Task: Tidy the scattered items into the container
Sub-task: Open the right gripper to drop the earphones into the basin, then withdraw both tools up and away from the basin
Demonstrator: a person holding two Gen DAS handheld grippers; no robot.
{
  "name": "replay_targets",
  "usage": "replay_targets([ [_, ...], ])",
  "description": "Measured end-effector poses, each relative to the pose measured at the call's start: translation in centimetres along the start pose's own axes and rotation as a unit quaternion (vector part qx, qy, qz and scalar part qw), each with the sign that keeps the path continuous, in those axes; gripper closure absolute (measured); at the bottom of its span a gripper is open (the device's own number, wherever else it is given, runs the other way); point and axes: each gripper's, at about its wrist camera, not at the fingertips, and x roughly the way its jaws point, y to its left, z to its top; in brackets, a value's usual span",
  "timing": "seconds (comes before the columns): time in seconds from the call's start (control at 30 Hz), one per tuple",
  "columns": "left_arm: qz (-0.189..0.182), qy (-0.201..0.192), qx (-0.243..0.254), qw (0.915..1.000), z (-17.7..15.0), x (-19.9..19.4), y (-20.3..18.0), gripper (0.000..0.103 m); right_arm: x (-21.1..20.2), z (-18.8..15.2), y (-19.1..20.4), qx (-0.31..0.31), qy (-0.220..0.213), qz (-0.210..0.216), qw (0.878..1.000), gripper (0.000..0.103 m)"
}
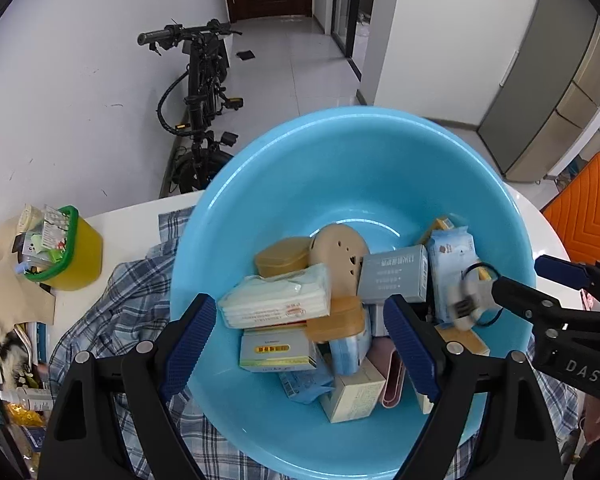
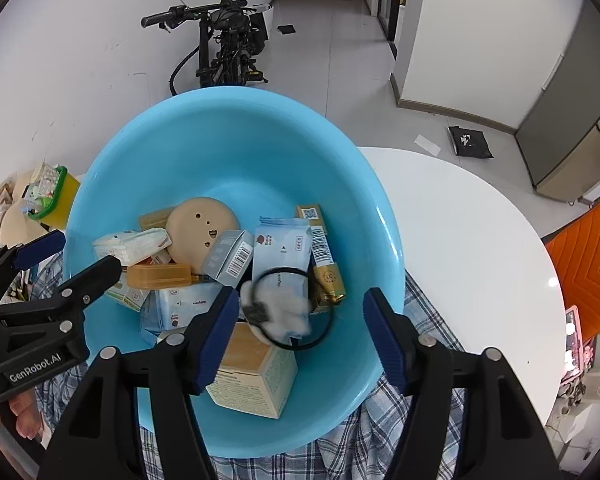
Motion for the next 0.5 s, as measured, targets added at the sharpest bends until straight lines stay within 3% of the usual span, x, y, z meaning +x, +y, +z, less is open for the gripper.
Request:
replay_targets([
  [0.13,0.002,-0.014,0.004,0.9999,-0.2,-0.3,0.1,0.015,-0.8,0.1,0.1,-0.011,-0.022,-0.013,1.0,0.034],
  [0.23,0.018,-0.046,0.015,0.9986,-0.3,-0.9,-0.1,0.015,-2.2,0.2,0.4,-0.028,-0.063,-0.024,0.997,0.031],
  [0.37,0.041,-0.12,0.02,0.9917,-0.5,-2.6,0.1,0.015,-4.8,-0.3,-0.1,-0.03,-0.161,-0.025,0.986,0.015],
  [0.4,0.045,-0.137,0.017,0.9894,-0.6,-3.0,0.2,0.014,-5.6,-0.7,-0.1,-0.033,-0.197,-0.028,0.979,0.014],
  [0.47,0.04,-0.165,0.007,0.9855,-0.7,-3.8,0.7,0.011,-6.9,-1.7,0.1,-0.049,-0.258,-0.03,0.964,0.001],
  [0.5,0.032,-0.174,0.001,0.9842,-0.8,-4.1,1.0,0.007,-7.3,-2.1,0.2,-0.055,-0.28,-0.038,0.958,0.0],
])
